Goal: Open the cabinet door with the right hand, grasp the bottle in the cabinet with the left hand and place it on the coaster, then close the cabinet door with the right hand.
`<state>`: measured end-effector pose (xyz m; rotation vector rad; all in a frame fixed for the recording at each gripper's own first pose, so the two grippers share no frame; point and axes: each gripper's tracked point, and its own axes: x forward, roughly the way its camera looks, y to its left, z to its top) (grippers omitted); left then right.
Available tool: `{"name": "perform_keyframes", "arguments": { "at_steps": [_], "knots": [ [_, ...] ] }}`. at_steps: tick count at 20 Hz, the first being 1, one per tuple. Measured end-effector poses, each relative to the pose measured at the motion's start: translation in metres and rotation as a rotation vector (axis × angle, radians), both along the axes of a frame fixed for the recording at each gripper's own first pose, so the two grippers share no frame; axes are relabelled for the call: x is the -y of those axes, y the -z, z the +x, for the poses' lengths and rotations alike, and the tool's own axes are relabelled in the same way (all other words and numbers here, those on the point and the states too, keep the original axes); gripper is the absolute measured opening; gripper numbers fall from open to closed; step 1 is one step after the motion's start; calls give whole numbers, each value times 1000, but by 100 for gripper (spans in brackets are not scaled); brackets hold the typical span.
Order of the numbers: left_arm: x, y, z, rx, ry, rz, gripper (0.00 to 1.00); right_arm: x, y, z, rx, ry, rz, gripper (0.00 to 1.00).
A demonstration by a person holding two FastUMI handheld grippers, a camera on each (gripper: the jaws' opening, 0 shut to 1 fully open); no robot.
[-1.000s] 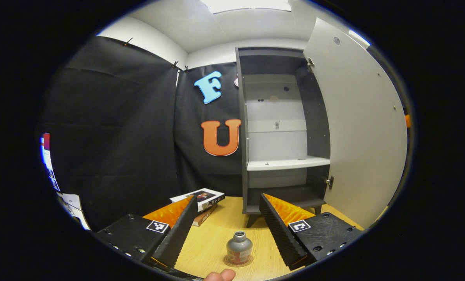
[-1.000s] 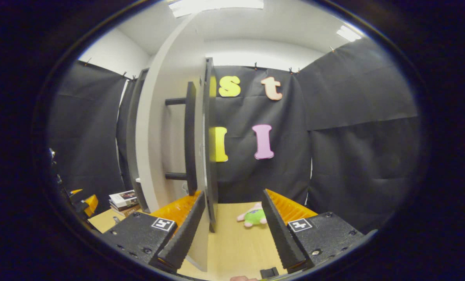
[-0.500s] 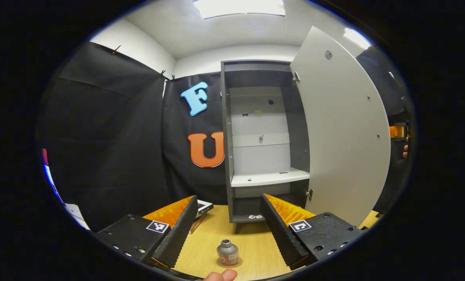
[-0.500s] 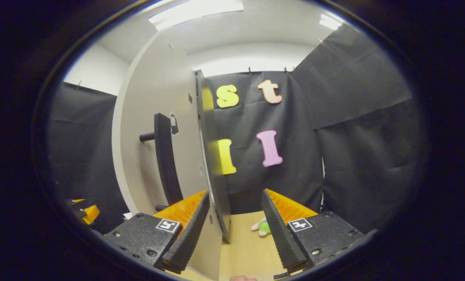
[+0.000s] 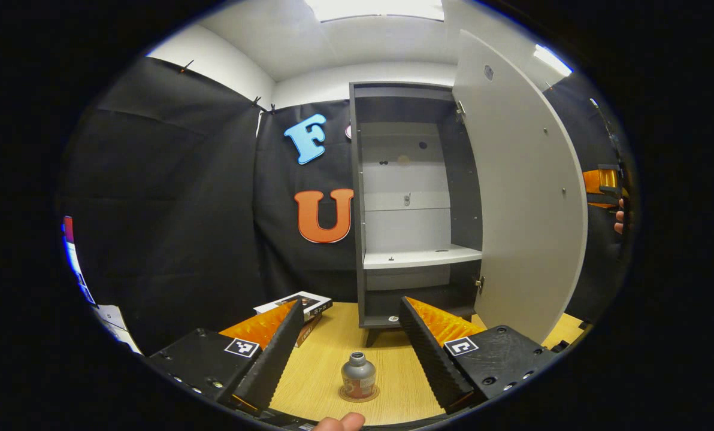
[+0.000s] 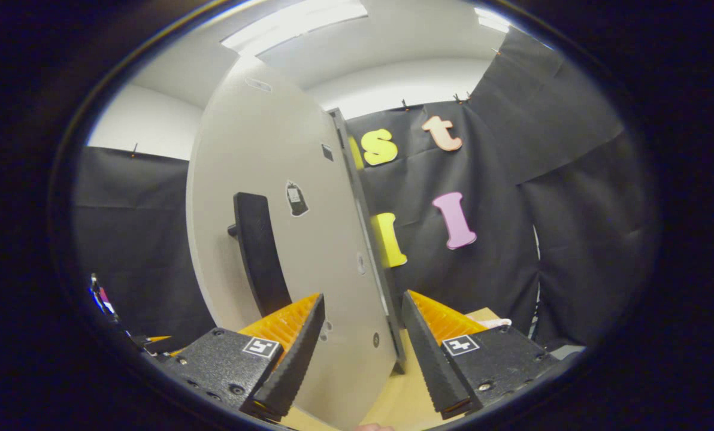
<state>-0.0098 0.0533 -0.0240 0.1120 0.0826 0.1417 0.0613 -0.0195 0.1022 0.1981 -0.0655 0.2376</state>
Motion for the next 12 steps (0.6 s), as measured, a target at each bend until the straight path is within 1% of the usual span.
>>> {"name": "perform_keyframes", "arguments": {
  "at_steps": [4,5,6,7,9,12],
  "knots": [
    [-11,7,-3,-10,5,-23,96,-49,-1,13,7,-64,-64,85],
    [-11,7,-2,-9,13,-31,96,-64,1,14,5,-91,-78,81],
    [-13,6,-2,-8,15,-39,96,-79,2,18,0,-117,-87,81],
    [-14,5,-2,-6,17,-44,96,-94,2,25,2,-137,-90,84],
    [-18,4,-4,-2,17,-45,96,-125,0,44,11,-179,-103,84],
    [-29,2,-7,6,2,-32,96,-180,4,85,16,-221,-121,86]
  ]
}}
